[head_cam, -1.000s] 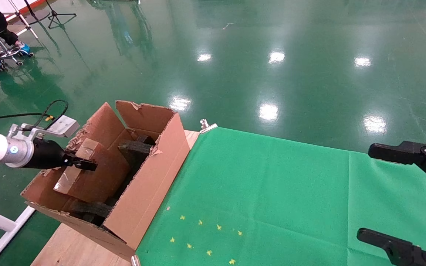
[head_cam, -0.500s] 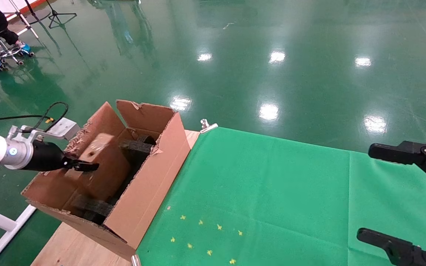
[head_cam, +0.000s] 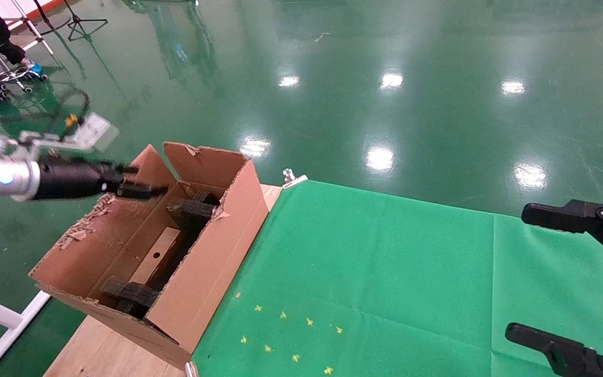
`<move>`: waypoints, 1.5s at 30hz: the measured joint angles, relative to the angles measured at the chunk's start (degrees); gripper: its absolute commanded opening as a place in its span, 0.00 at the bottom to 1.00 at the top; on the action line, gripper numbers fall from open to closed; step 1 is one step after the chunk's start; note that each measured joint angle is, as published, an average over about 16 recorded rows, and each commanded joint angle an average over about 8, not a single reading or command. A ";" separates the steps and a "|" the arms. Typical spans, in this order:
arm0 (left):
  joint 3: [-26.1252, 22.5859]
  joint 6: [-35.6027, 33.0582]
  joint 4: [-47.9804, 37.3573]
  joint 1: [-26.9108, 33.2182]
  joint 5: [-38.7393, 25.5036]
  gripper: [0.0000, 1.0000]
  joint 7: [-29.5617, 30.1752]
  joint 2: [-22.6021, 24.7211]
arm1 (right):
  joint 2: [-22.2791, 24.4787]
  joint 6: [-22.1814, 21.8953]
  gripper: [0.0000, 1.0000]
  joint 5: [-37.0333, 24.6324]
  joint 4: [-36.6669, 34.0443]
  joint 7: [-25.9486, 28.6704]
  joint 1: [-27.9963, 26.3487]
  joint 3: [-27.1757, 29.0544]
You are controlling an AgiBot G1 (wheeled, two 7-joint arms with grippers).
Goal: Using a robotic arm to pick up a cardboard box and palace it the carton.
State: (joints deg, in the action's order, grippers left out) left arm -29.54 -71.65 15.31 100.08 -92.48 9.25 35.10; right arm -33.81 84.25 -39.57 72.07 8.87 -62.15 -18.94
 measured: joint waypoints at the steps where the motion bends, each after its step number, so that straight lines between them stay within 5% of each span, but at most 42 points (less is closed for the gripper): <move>1: 0.47 -0.73 0.65 -0.09 0.86 1.00 -0.60 -0.28 | 0.00 0.00 1.00 0.00 0.00 0.00 0.00 0.00; 18: 2.37 -4.04 7.09 -2.96 6.19 1.00 -2.36 -1.16 | 0.01 -0.02 1.00 0.01 -0.01 -0.01 0.00 -0.01; 45: 7.54 -8.68 30.75 -19.41 26.75 1.00 -0.58 -0.67 | 0.01 -0.02 1.00 0.03 -0.01 -0.02 0.00 -0.03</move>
State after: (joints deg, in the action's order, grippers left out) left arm -22.01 -80.32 46.06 80.68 -65.73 8.68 34.43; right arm -33.79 84.23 -39.54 72.06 8.85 -62.15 -18.97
